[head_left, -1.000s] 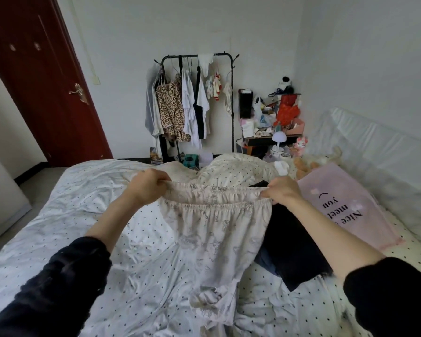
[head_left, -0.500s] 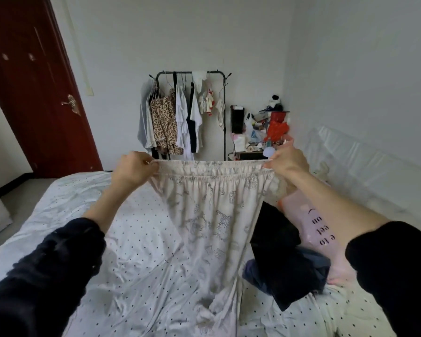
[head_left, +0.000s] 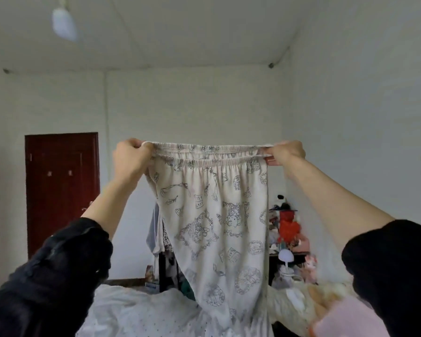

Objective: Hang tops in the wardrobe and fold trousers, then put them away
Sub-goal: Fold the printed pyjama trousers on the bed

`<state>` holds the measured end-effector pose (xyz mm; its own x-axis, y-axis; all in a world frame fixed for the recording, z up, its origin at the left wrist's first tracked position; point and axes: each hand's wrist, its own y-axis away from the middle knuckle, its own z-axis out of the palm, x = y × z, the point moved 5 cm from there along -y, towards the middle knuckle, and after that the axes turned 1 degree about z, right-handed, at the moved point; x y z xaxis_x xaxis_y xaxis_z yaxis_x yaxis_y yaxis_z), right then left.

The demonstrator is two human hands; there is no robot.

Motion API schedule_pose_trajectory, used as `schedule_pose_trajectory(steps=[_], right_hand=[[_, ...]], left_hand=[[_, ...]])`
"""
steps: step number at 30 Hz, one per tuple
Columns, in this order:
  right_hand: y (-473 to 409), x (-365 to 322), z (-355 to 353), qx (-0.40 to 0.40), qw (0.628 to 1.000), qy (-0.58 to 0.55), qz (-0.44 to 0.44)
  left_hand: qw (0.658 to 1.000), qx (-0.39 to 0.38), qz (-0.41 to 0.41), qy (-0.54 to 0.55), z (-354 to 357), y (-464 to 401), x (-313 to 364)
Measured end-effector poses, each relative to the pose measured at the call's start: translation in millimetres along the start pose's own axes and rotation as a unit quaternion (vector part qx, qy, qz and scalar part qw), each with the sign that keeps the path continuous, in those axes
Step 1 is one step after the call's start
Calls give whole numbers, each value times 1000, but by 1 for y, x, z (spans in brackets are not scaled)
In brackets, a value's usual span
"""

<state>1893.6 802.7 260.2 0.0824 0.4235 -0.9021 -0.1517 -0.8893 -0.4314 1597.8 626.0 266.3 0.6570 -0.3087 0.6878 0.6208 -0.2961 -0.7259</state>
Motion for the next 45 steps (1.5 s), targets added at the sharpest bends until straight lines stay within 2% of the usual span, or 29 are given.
schedule_pose_trajectory(steps=[5,8,11,13,15,18,21,23,25,28,33,38,41,43,45], right_hand=[[-1,-28,-15,13,992,109,-57],[2,-40,-22,31,973,212,-87],[10,-60,-30,111,961,195,-160],[14,-66,-33,146,949,178,-212],[13,-60,-29,107,945,233,-206],[5,-39,-28,33,952,271,-135],[2,-20,-25,-22,971,213,-110],[13,-1,-20,-97,981,139,-92],[30,31,-17,-190,977,80,-48],[61,103,-12,-292,953,73,33],[124,213,-3,-404,890,55,204],[175,272,-13,-478,811,-24,337],[194,291,-15,-490,784,-57,376],[199,307,-15,-495,781,-47,378],[200,322,-16,-502,792,42,345]], left_hand=[[1000,-18,18,1,-6,-8,20],[999,-31,13,10,-9,-8,25],[999,-2,29,39,-11,-7,30],[999,15,50,2,-9,-4,32],[997,-28,50,-47,-1,1,24],[991,-114,19,-68,7,7,6],[985,-172,-1,-32,9,14,-9],[975,-220,-19,-3,8,23,-23],[954,-291,-69,37,4,41,-46],[904,-390,-170,48,1,86,-98],[829,-444,-336,60,2,169,-175],[667,-618,-412,63,-25,242,-221],[650,-597,-459,100,-33,262,-240],[662,-570,-468,132,-31,273,-250],[694,-561,-435,122,-26,281,-259]])
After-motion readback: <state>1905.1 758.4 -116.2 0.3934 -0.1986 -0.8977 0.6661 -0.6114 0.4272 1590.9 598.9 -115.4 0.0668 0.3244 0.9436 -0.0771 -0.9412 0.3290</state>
